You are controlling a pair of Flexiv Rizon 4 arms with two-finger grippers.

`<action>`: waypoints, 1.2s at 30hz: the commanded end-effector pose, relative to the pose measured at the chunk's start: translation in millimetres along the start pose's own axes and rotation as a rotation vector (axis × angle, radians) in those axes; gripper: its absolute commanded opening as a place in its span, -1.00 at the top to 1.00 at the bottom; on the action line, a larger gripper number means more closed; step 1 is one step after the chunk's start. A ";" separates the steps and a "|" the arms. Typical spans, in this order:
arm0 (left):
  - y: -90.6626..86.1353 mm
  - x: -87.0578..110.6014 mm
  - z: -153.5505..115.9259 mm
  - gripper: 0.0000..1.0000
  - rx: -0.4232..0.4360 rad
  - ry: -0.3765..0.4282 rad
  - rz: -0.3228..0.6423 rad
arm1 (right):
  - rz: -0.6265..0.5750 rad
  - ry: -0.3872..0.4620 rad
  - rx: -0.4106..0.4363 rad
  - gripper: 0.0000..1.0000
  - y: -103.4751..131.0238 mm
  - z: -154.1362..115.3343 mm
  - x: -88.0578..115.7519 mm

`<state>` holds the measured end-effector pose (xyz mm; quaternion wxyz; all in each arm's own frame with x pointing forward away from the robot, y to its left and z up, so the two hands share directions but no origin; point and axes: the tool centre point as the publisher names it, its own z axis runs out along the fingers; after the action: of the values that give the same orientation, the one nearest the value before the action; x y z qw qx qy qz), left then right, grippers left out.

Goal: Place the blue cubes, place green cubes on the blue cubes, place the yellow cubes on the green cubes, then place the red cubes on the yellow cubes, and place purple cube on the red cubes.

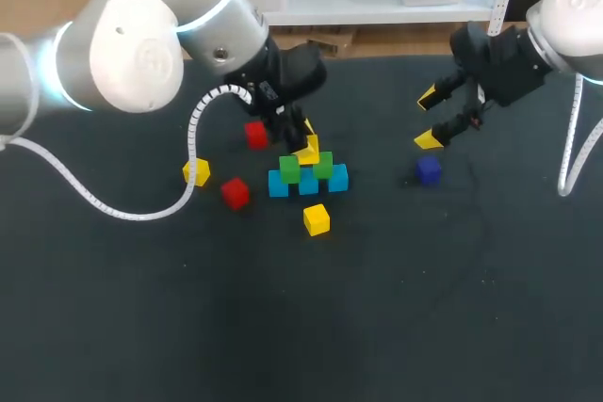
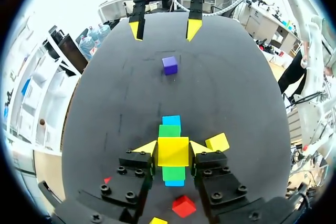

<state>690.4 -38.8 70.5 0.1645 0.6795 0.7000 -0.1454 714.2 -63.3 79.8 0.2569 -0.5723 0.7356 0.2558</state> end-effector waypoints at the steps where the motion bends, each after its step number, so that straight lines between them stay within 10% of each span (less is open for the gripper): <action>1: 0.6 2.0 0.4 1.00 0.001 0.002 -0.004 | -0.001 -0.002 0.001 -1.00 0.5 -0.2 0.4; 36: 7.9 3.6 7.0 1.00 0.021 0.000 -0.011 | -0.001 -0.002 0.001 -1.00 0.5 -0.2 0.4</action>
<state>695.5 -37.9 63.2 0.1587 0.6764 0.7030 -0.1522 714.2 -63.3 79.8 0.2569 -0.5723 0.7356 0.2558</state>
